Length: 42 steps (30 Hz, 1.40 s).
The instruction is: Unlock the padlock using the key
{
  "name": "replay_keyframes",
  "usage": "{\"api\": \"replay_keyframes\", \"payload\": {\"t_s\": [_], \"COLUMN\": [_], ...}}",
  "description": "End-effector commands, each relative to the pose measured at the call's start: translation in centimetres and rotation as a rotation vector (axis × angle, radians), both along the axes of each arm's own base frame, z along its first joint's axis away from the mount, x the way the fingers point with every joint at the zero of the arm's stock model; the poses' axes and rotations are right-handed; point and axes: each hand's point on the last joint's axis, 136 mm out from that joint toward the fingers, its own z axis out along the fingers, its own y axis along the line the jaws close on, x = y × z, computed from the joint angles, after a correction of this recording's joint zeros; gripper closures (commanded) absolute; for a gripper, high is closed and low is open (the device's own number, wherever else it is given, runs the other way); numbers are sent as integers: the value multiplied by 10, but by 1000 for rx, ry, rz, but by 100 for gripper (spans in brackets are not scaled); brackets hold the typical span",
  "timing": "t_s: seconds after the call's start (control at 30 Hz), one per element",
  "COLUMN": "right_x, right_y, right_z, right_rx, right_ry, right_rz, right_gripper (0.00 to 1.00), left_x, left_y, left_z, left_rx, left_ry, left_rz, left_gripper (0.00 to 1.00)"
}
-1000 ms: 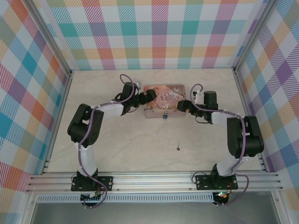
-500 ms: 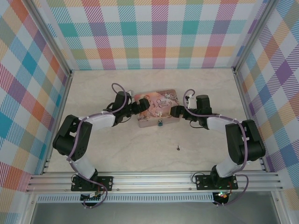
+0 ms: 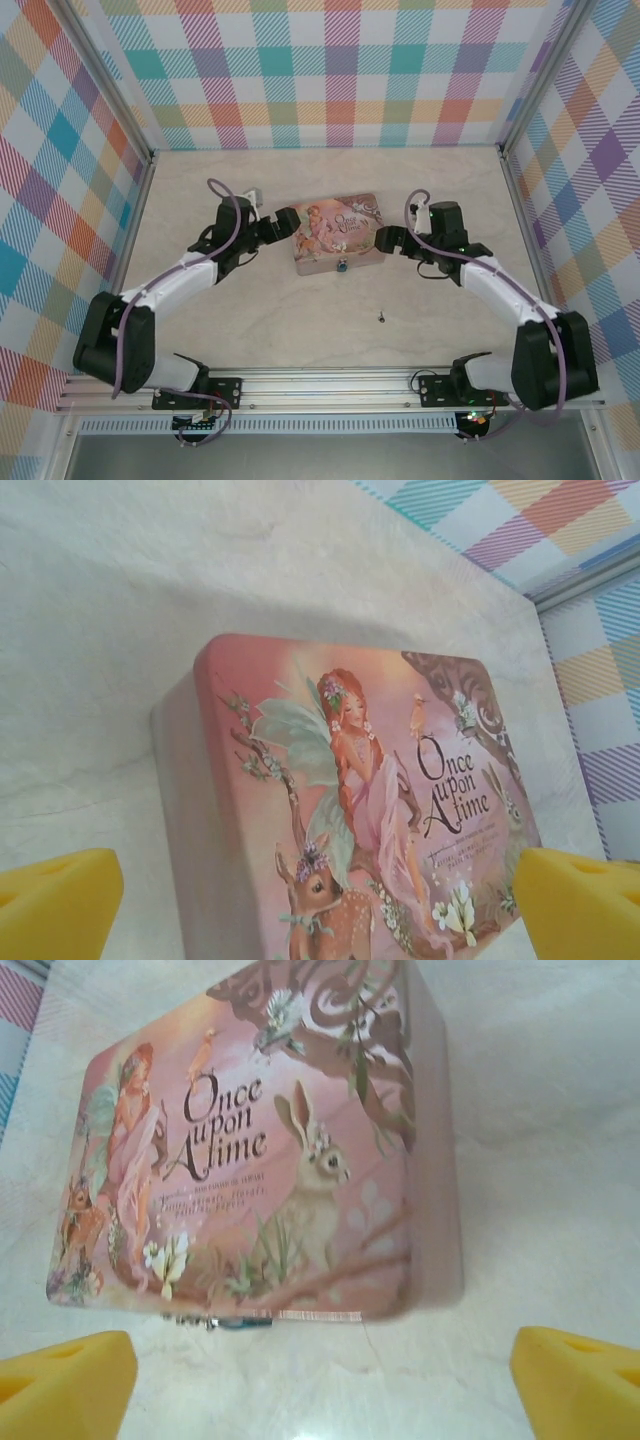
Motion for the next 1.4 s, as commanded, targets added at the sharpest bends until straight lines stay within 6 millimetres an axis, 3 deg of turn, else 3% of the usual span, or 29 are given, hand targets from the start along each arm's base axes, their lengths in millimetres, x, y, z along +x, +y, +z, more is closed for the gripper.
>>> {"api": "replay_keyframes", "payload": {"t_s": [0.0, 0.23, 0.43, 0.63, 0.97, 1.23, 1.37], "right_x": [-54, -128, -153, -155, -132, -119, -123], "right_y": [-11, -1, 6, 11, 22, 17, 17], "right_z": [-29, -63, -89, -105, -112, -119, -124], "right_rx": [-60, -87, -197, -309, -405, -519, -559], "right_ry": [205, 413, 518, 553, 500, 469, 491], "right_rz": [-13, -2, 29, 43, 21, -31, -17], "right_gripper": [10, 24, 32, 37, 43, 53, 55], "left_x": [-13, -15, -10, -11, -14, -15, -15], "left_y": [11, 28, 30, 31, 33, 34, 34], "left_z": [-4, 1, 3, 0, -5, -4, -5], "left_rx": [59, 91, 96, 91, 93, 92, 92], "left_ry": [-14, -66, -73, -61, -49, -52, -46], "left_rz": [-2, 62, 73, 78, 80, 79, 80], "left_gripper": [0, 0, 0, 0, 0, 0, 0]}}
